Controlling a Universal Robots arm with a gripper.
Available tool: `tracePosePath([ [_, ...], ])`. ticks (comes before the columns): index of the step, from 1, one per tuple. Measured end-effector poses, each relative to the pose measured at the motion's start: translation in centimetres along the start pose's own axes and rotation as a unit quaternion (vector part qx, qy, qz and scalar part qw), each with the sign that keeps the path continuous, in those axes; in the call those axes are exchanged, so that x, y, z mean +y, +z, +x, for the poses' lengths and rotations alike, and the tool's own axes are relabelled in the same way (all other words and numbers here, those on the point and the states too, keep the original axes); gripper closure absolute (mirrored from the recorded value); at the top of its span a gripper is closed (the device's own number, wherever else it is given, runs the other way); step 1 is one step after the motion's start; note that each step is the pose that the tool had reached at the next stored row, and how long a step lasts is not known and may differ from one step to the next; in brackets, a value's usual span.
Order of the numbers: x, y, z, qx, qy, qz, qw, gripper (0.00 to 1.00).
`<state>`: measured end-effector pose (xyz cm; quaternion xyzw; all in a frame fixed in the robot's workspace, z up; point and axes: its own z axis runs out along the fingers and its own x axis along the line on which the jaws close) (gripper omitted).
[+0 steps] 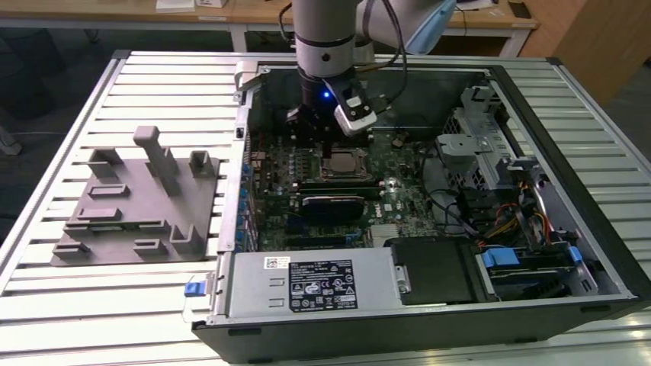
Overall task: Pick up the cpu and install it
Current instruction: 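Close the cpu cover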
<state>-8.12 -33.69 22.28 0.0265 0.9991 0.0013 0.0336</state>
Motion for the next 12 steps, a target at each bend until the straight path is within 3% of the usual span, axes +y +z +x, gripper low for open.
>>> tracePosePath([
  [7,0.01,-2.07,-0.13,-0.0024,0.000,-0.0001,1.0000,0.89],
  [12,0.01,-2.29,-0.15,-0.0034,0.000,0.0002,1.0000,0.89],
])
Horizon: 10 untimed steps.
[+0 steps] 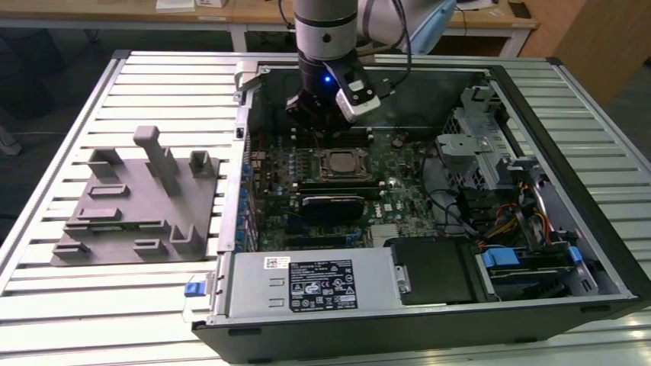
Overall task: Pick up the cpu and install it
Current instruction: 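Close the cpu cover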
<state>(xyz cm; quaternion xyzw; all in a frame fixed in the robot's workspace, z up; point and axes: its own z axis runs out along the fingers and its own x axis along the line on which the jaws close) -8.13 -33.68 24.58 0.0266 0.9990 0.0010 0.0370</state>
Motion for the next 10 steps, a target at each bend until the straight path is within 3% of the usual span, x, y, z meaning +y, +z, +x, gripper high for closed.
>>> tracePosePath([
  [4,0.01,-0.01,-0.11,0.0000,0.000,0.0002,1.0000,0.89],
  [10,0.07,0.09,-1.30,-0.0001,0.000,0.0001,1.0000,0.89],
])
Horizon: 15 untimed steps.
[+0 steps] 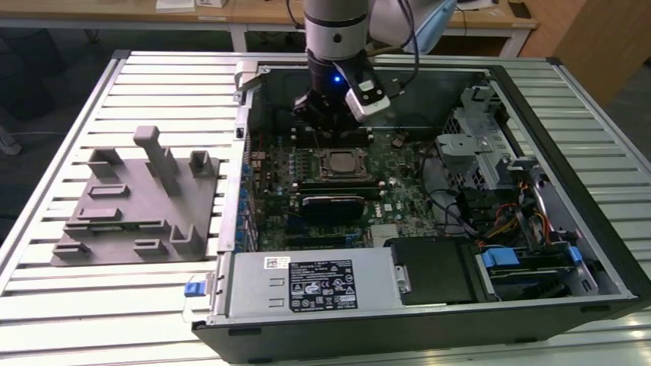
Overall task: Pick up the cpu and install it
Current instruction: 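Close the cpu cover, then install the first cpu locking lever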
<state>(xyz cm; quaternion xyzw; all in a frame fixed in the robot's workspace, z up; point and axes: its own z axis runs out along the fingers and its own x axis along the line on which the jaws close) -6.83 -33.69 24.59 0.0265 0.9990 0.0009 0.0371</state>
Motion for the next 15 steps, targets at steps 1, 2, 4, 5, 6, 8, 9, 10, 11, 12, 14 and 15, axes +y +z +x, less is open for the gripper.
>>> tracePosePath([
  [1,0.02,0.02,-0.29,0.0000,0.000,0.0000,1.0000,0.89],
  [2,0.03,0.04,-0.53,0.0000,0.000,0.0000,1.0000,0.89],
  [4,0.05,0.08,-1.02,0.0000,0.000,-0.0001,1.0000,0.89],
  [5,0.07,0.10,-1.28,0.0000,0.000,0.0000,1.0000,0.89],
  [6,0.08,0.12,-1.49,0.0000,0.000,-0.0001,1.0000,0.89],
  [8,0.08,0.12,-1.59,0.0000,0.000,0.0000,1.0000,0.89],
  [9,0.08,0.12,-1.59,0.0000,0.000,0.0000,1.0000,0.89],
  [10,0.08,0.12,-1.59,0.0000,0.000,0.0000,1.0000,0.89],
  [11,0.09,0.12,-1.62,0.0000,0.000,0.0000,1.0000,0.89],
  [12,0.09,0.13,-1.65,0.0000,0.000,0.0000,1.0000,0.89],
  [14,0.09,0.13,-1.65,0.0000,0.000,0.0000,1.0000,0.89],
  [15,0.09,0.13,-1.66,0.0000,0.000,0.0000,1.0000,0.89],
])
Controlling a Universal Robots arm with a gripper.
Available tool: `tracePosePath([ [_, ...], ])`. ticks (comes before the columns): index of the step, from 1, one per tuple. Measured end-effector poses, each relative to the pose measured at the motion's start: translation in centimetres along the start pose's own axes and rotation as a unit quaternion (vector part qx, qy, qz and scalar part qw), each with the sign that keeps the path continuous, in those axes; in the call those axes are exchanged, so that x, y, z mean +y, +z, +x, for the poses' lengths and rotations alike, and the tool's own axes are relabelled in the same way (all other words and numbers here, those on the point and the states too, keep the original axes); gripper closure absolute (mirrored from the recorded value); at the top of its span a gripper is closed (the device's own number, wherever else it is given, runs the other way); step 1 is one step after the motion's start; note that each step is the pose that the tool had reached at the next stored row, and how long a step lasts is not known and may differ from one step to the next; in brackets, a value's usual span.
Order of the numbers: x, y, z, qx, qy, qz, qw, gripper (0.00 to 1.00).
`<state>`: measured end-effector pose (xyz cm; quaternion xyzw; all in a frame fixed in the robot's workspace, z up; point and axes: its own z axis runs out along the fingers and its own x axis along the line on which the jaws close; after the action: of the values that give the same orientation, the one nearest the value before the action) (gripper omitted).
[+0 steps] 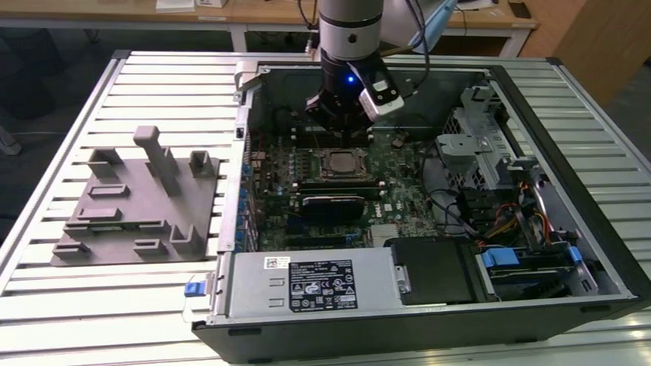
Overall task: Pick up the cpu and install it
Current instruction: 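Install the first cpu locking lever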
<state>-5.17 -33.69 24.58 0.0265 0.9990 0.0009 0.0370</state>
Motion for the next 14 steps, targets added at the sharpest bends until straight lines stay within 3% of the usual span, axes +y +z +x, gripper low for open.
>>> tracePosePath([
  [8,0.00,0.00,0.05,0.0000,0.000,0.0000,1.0000,0.89],
  [14,-0.06,-0.08,1.12,-0.0004,0.000,0.0000,1.0000,0.89],
])
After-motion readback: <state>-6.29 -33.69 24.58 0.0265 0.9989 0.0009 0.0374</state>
